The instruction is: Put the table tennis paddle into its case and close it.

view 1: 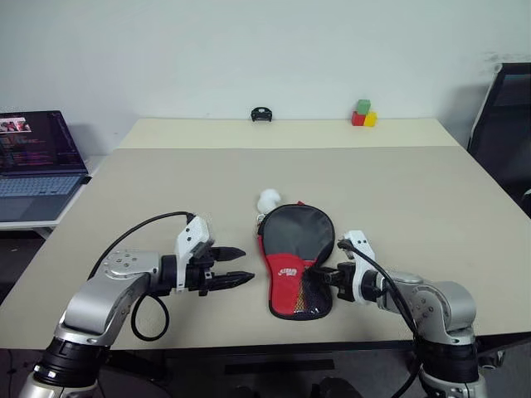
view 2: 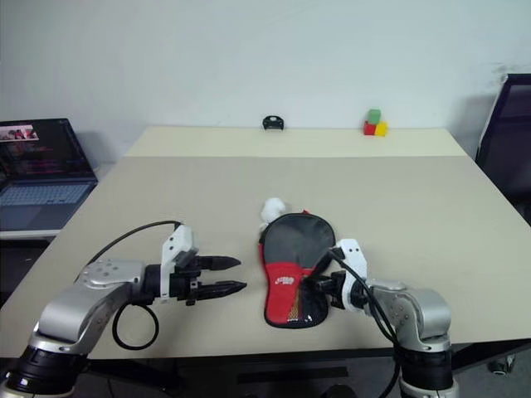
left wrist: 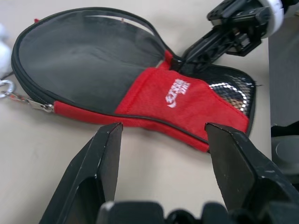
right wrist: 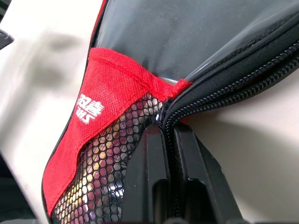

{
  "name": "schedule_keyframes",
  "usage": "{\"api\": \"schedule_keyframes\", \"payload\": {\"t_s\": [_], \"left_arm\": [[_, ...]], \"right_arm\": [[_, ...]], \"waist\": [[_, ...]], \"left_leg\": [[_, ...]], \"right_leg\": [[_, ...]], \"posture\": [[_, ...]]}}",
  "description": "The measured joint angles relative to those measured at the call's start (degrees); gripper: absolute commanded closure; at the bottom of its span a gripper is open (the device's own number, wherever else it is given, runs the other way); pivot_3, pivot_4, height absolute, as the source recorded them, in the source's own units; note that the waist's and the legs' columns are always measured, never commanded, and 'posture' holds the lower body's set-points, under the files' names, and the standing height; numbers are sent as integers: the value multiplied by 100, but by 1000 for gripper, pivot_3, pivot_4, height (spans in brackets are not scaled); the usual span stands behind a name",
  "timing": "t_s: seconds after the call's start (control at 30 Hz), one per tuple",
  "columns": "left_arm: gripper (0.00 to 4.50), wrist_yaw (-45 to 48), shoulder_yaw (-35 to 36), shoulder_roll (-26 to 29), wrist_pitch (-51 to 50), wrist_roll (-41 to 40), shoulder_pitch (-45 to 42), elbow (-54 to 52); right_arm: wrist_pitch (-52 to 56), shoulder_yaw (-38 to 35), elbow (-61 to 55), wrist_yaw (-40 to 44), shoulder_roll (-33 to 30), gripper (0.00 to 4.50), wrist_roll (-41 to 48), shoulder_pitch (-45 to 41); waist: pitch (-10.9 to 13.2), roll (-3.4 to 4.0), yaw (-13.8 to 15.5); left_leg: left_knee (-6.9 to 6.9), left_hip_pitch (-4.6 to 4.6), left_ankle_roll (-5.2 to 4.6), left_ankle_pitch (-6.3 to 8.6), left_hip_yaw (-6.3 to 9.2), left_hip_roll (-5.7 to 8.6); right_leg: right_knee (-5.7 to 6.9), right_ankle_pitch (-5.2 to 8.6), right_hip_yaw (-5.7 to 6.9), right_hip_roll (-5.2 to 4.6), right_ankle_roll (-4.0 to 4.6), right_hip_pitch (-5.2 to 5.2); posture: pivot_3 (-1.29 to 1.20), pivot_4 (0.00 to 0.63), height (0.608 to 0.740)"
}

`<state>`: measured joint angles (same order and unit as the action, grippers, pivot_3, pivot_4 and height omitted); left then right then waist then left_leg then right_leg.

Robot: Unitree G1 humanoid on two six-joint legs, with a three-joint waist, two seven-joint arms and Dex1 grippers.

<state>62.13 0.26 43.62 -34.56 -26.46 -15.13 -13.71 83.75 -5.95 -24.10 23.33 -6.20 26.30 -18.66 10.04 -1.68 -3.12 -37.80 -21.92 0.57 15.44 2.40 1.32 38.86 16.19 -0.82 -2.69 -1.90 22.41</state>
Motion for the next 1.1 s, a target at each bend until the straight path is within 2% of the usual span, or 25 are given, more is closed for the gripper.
{"api": "schedule_keyframes", "payload": {"t_s": [0.23, 0.63, 0.77, 0.97, 1.1], "left_arm": [[1436, 44, -2, 27, -2, -20, 87, -40], [1436, 104, -11, 62, 21, 6, 79, -39], [1436, 104, -39, 62, 31, 26, 79, -38], [1436, 99, -87, 62, 110, 59, 80, -37], [1436, 94, -94, 62, 143, 80, 91, -37]], "right_arm": [[558, -296, -493, -233, 383, 4477, 197, 251], [599, -414, -761, -353, 426, 4477, 203, 573], [517, -423, -676, -491, 494, 3379, 186, 584], [481, -427, -764, -460, 492, 1456, 368, 612], [544, -768, -854, -336, 475, 203, 650, 704]], "waist": [[2, 3, 7], [3, 3, 51], [3, 3, 51], [2, 3, 67], [2, 3, 131]], "left_leg": [[1, -1, 2, 1, 3, 0], [3, -3, 4, 3, 7, 1], [3, -2, 5, 3, 10, 1], [0, 5, 5, 3, 16, 1], [-2, 4, 5, 2, 18, 1]], "right_leg": [[-2, 2, 1, 0, 0, 0], [-7, 7, 6, 0, -1, -1], [-5, 6, 7, 0, -1, -2], [-7, 6, 13, 0, -1, -11], [-11, 6, 14, 0, -2, -13]], "posture": [[0, 150, 740], [0, 150, 740], [0, 150, 740], [0, 150, 740], [0, 150, 740]]}}
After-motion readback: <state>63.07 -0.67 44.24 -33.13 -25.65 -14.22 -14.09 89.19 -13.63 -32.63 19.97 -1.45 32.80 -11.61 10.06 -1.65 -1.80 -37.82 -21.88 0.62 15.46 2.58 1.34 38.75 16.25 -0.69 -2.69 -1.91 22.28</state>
